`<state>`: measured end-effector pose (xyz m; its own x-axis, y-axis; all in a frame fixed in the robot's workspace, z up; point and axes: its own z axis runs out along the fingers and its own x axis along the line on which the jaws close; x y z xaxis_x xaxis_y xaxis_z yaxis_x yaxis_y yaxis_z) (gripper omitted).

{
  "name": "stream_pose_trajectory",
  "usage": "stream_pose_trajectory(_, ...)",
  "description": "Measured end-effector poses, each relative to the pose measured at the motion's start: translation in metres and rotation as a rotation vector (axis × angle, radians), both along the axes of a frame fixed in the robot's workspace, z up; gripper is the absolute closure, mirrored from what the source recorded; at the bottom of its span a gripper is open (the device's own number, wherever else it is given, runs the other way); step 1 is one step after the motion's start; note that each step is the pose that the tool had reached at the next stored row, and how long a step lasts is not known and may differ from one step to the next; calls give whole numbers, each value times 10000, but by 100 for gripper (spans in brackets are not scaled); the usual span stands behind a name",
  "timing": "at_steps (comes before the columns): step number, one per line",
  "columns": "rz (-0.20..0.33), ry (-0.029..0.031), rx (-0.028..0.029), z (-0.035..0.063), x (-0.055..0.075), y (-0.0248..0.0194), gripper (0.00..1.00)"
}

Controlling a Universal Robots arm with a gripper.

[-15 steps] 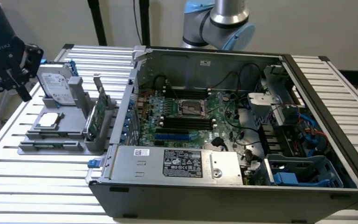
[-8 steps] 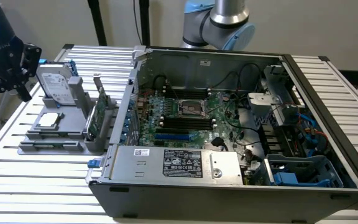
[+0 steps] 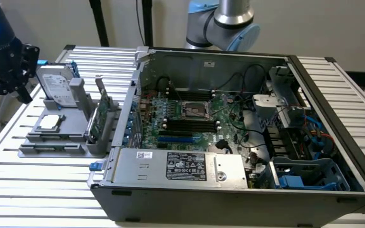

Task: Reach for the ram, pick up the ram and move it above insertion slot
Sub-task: 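Pick up the ram and move it above insertion slot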

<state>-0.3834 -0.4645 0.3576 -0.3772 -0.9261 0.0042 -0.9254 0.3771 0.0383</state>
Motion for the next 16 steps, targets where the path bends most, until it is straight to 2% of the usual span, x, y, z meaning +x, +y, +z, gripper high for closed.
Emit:
stream_pose_trajectory(7,1130,0,0,-6,0,0,89)
stream_pose_trajectory(16,2075,-10,0,-12,2,0,89)
